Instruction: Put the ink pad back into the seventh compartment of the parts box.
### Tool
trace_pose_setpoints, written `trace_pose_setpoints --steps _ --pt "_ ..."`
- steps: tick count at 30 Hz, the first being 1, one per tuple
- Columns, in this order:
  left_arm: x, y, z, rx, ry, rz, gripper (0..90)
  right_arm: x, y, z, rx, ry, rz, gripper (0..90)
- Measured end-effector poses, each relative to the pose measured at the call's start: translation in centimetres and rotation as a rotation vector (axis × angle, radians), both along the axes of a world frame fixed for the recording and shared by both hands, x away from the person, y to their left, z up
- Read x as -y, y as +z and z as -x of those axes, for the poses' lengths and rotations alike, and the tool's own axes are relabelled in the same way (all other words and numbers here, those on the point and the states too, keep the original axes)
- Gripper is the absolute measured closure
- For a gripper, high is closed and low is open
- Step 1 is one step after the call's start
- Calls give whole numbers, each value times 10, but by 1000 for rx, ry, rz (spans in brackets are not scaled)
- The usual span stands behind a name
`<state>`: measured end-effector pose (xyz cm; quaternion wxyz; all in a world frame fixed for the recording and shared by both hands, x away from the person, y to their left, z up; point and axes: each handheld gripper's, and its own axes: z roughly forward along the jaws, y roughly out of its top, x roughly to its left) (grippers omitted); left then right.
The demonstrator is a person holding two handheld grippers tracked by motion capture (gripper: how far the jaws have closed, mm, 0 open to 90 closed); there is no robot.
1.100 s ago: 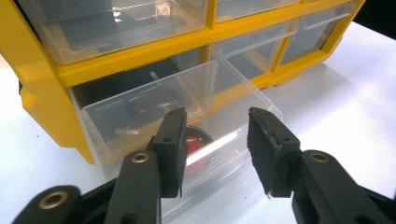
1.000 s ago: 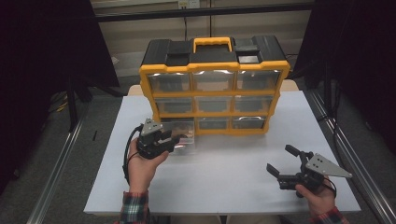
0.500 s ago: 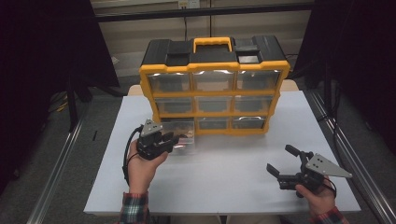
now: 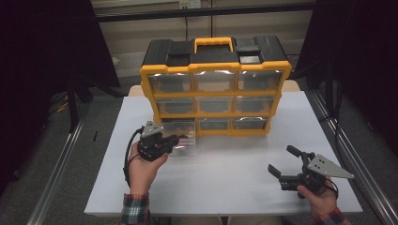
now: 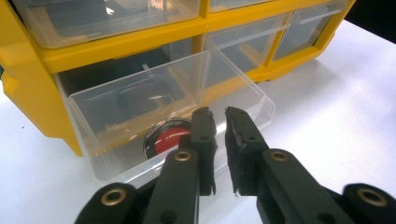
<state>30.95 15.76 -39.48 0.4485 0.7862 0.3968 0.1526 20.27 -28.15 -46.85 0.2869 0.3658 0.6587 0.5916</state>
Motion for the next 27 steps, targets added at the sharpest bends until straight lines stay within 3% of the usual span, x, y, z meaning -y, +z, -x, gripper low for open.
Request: trace_pose_setpoints --steps 7,18,27 --pt "1 -1 0 -14 -6 -9 898 0 0 0 3 2 -2 19" --pt "2 -3 0 -15 -3 -22 900 0 0 0 4 2 -4 19" --pt "1 -5 -1 -13 -1 -8 900 1 0 0 4 4 -3 19"
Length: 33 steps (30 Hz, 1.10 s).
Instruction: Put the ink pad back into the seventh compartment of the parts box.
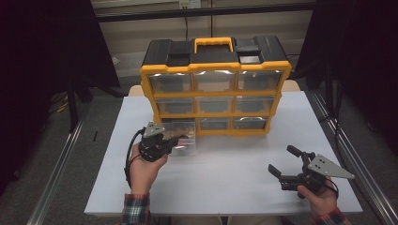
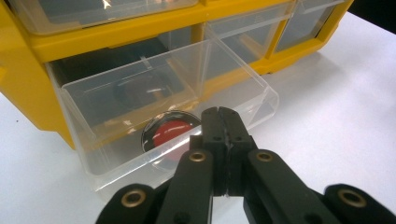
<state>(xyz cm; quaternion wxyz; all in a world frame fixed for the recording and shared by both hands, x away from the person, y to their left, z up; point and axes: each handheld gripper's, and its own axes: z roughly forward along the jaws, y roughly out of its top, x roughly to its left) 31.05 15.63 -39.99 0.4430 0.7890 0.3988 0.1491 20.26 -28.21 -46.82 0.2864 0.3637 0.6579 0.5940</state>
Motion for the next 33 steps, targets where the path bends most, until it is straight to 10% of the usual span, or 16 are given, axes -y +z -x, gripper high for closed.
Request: trace_pose_setpoints --steps 33 --pt "0 -3 -2 28 21 11 900 -1 0 0 1 2 -2 19"
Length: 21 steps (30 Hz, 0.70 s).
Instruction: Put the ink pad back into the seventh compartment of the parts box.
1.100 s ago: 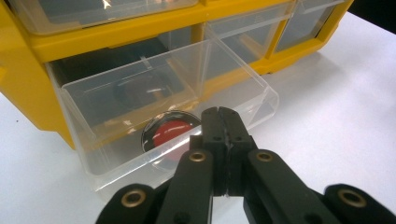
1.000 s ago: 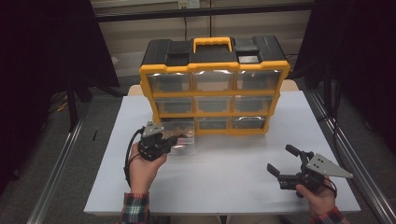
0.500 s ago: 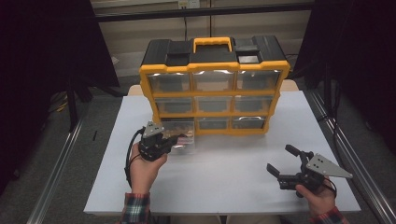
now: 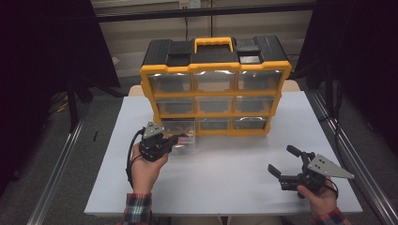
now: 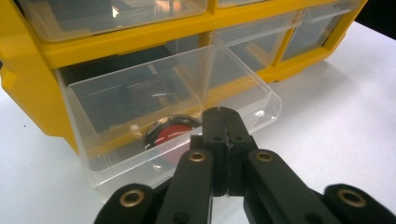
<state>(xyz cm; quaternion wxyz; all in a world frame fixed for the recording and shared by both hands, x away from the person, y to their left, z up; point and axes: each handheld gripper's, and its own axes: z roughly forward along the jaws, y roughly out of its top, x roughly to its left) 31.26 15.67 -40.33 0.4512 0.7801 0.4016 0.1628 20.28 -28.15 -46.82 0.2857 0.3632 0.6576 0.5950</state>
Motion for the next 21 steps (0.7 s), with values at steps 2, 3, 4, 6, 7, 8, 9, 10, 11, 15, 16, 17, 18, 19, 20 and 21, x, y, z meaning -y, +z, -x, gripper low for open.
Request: trace_pose_setpoints --steps 2,3,4,6,7,8,9,10,11,15,16,17,18,19,20,21 --pt "1 0 0 2 6 4 900 0 0 0 -1 0 -2 19" --pt "1 0 0 3 7 4 900 0 0 0 0 1 -1 19" --pt "1 0 0 5 8 4 900 0 0 0 2 1 0 19" --pt "2 -1 0 6 12 8 900 0 0 0 0 1 -2 19" --pt "2 -1 0 9 14 9 900 0 0 0 0 1 -1 19" --pt "2 -1 0 11 15 10 900 0 0 0 0 1 0 19" --pt "2 -1 0 10 21 3 900 0 0 0 0 1 -2 19" --pt "2 -1 -1 12 15 12 900 0 0 0 1 1 -1 19" --pt "2 -1 -1 14 19 4 900 0 0 0 1 1 -1 19" --pt "3 -2 -1 20 23 11 900 0 0 0 0 1 -2 19" --pt "3 -2 -1 19 24 13 900 0 0 0 0 1 -2 19" --pt "3 -2 -1 19 25 13 900 0 0 0 2 0 -1 19" --pt "3 -2 -1 20 27 13 900 0 0 0 2 0 -1 19" --pt "3 -2 -1 22 30 15 900 0 0 0 1 1 -2 19" --pt "3 -3 -1 23 32 18 900 0 0 0 2 0 -1 19" --pt "3 -3 -1 25 32 18 900 0 0 0 2 1 -2 19"
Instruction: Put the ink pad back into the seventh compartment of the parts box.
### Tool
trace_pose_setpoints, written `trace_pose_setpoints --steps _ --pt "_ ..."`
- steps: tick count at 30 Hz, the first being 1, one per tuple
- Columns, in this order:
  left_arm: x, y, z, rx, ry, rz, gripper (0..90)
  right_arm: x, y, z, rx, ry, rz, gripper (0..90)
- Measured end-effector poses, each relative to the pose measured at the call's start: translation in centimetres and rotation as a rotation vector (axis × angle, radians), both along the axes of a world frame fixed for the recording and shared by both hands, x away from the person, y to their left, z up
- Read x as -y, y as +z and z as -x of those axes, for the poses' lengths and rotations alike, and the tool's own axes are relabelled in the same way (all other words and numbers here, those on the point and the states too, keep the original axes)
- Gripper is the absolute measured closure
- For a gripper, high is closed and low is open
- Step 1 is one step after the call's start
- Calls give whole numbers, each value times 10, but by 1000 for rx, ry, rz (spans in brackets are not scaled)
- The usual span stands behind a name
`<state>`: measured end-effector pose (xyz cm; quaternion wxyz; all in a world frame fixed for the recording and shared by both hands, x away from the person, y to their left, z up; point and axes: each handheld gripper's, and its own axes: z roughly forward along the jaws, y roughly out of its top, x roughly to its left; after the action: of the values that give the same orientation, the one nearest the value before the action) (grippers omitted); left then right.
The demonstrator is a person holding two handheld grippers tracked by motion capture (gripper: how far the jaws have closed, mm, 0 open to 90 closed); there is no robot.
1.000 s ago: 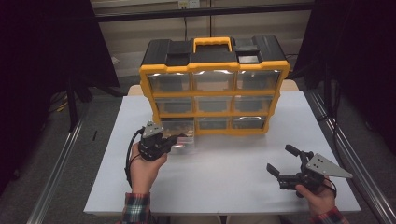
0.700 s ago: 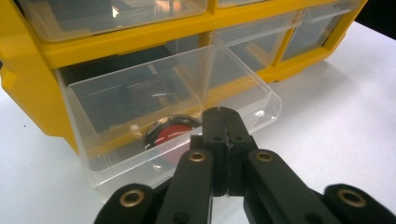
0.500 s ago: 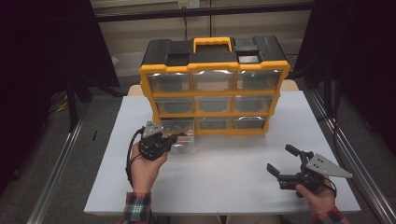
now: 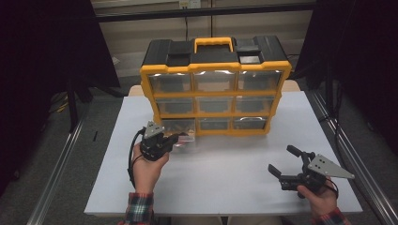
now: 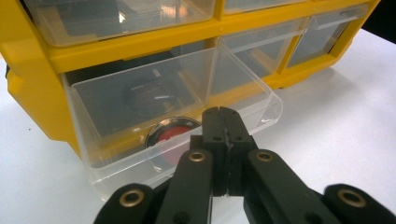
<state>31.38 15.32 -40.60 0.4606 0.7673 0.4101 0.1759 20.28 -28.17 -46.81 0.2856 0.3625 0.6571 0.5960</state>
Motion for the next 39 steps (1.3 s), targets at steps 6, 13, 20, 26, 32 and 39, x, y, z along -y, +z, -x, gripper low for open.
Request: trace_pose_setpoints --steps 6,13,20,26,32,39 --pt "0 0 -1 -2 0 -6 900 0 0 0 -2 0 0 19" --pt "2 0 -2 3 7 -2 900 0 0 0 -1 1 0 19" --pt "3 -1 -3 11 15 -1 900 0 0 0 -1 2 1 19" --pt "3 -1 -4 18 22 3 900 0 0 0 0 1 2 19" --pt "4 -1 -5 21 27 2 900 0 0 0 0 2 2 19" --pt "5 -2 -5 19 27 7 900 -1 0 0 -1 1 -2 19"
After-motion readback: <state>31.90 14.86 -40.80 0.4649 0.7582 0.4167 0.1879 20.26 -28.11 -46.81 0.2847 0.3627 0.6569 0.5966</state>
